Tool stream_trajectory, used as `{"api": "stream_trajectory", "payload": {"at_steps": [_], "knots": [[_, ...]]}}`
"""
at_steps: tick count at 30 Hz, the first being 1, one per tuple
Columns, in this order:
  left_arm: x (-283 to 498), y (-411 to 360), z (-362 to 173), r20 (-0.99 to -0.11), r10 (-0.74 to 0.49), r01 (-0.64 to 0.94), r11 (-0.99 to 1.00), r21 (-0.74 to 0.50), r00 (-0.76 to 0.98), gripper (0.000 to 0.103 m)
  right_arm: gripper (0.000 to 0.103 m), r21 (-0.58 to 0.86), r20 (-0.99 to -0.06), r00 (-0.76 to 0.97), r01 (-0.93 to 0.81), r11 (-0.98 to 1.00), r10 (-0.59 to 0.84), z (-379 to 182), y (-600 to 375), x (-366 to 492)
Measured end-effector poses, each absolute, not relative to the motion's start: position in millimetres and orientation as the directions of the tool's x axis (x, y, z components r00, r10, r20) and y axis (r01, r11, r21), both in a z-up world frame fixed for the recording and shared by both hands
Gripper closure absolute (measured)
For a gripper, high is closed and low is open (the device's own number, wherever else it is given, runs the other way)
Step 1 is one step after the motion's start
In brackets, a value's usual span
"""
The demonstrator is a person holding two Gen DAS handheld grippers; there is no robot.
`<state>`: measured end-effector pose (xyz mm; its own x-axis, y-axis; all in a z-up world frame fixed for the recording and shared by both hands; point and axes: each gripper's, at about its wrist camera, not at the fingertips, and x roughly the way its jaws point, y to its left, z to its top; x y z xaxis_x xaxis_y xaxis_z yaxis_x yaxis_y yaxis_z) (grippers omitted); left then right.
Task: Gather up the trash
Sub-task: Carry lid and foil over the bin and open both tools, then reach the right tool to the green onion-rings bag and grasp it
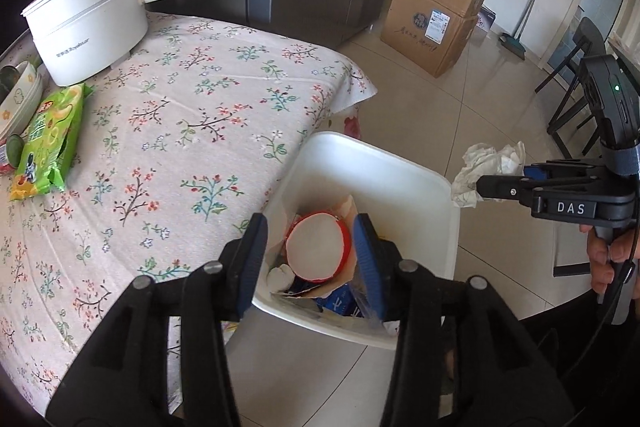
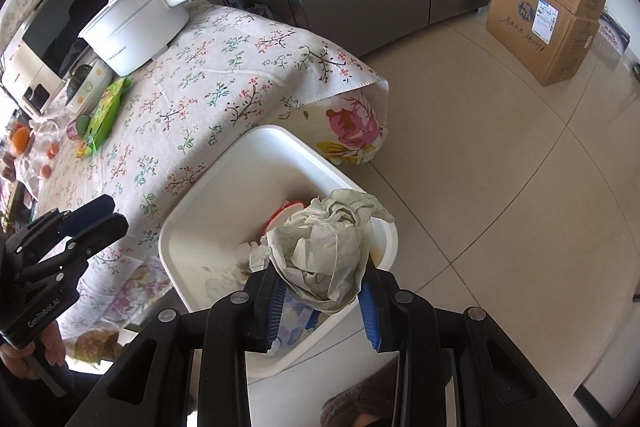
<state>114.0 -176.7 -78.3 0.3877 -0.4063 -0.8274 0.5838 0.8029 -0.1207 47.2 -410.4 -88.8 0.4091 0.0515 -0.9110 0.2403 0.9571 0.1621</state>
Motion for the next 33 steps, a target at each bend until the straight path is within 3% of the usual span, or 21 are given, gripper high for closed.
{"api": "stream_trajectory", "payload": {"at_steps": [5, 8, 10, 16, 30, 33], "knots": [[123.1, -145.9, -80.8, -0.839, -0.358, 0.522, 0.846, -0.106, 0.41, 0.044, 0.057, 0.18, -0.912, 0.405, 0.243, 0.953, 0.068, -89.2, -403.8, 56.4], [125.8, -129.7, -78.2, -0.835, -0.328, 0.473, 0.876, -0.093, 0.441, 0.029, 0.039, 0.194, -0.91, 0.407, 0.259, 0.946, 0.075, -88.1, -402.8, 58.8], [128.0, -119.9, -75.5, -0.833, -0.305, 0.435, 0.896, -0.087, 0.461, 0.019, 0.034, 0.191, -0.91, 0.408, 0.26, 0.946, 0.071, -86.9, -401.4, 60.1], [135.6, -94.9, -69.9, -0.832, -0.247, 0.346, 0.935, -0.071, 0.497, 0.009, 0.03, 0.158, -0.917, 0.395, 0.245, 0.957, 0.051, -86.8, -392.1, 65.1], [153.6, -34.2, -55.5, -0.793, -0.084, 0.141, 0.99, 0.003, 0.603, 0.001, 0.016, 0.038, -0.909, 0.416, 0.141, 0.989, -0.024, -68.3, -344.2, 93.5], [158.4, -9.7, -51.3, -0.774, -0.02, 0.054, 0.998, 0.018, 0.633, 0.001, 0.008, 0.031, -0.9, 0.436, 0.097, 0.995, -0.015, -62.7, -326.8, 104.1]]}}
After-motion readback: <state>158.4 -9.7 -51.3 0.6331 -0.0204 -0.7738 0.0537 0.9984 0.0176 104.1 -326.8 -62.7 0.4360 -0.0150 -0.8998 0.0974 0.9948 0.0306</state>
